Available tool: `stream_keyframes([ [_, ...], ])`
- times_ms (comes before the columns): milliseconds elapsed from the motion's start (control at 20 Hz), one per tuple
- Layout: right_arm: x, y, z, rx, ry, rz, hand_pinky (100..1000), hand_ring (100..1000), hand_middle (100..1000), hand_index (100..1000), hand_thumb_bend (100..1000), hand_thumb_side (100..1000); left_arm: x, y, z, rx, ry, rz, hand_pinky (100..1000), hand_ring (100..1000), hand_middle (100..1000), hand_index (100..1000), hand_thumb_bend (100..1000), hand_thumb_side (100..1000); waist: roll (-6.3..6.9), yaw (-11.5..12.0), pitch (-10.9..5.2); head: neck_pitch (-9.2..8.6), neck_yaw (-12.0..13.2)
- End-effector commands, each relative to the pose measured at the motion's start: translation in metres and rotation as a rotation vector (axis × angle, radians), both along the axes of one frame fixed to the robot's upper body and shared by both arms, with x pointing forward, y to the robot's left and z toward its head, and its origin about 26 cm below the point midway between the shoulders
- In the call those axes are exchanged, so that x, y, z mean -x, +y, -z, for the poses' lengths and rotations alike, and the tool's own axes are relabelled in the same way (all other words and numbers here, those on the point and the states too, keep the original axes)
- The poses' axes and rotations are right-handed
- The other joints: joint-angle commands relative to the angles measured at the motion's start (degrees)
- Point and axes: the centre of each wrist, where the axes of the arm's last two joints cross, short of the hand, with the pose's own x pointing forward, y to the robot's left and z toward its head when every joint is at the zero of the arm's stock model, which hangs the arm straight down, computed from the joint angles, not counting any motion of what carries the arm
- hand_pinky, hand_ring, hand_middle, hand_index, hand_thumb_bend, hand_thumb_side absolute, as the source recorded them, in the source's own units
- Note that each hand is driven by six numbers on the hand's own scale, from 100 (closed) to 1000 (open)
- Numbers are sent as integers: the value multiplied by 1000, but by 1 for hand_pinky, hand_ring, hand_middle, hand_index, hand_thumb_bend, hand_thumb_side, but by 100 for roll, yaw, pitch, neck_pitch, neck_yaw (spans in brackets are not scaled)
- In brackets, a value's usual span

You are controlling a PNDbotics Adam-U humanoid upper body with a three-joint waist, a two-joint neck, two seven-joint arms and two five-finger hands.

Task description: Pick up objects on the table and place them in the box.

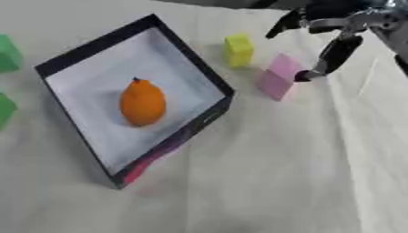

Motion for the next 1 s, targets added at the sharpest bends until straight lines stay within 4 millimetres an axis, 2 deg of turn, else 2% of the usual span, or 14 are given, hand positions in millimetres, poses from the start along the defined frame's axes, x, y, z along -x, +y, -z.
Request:
stream_keyframes([
  [50, 18, -5, -29, 212, 43, -96, 948, 921, 875, 949, 444, 316, 3, 2, -10, -35, -29, -4, 835, 764, 797, 835, 159, 855, -22, -8, -31, -35, -29],
  [250, 25, -4, -29, 233, 54, -95, 948, 922, 877, 949, 443, 308, 3, 2, -11, -36, -32, 0, 836, 764, 797, 835, 157, 857, -21, 11, -7, -78, -38],
  [500, 23, 2, -25, 263, 65, -100, 946, 923, 878, 946, 436, 279, 2, 0, -12, -37, -37, 8, 837, 765, 798, 835, 155, 860, -26, 64, 42, -135, -77],
  [800, 15, 10, -15, 305, 76, -98, 944, 925, 883, 947, 436, 321, 1, -1, -14, -34, -44, 15, 837, 765, 798, 836, 153, 864, -50, 155, 112, -217, -118],
  [1000, 10, 5, -6, 328, 84, -78, 943, 926, 885, 947, 438, 345, 1, -2, -14, -31, -49, 19, 837, 766, 798, 836, 150, 868, -72, 233, 174, -286, -146],
])
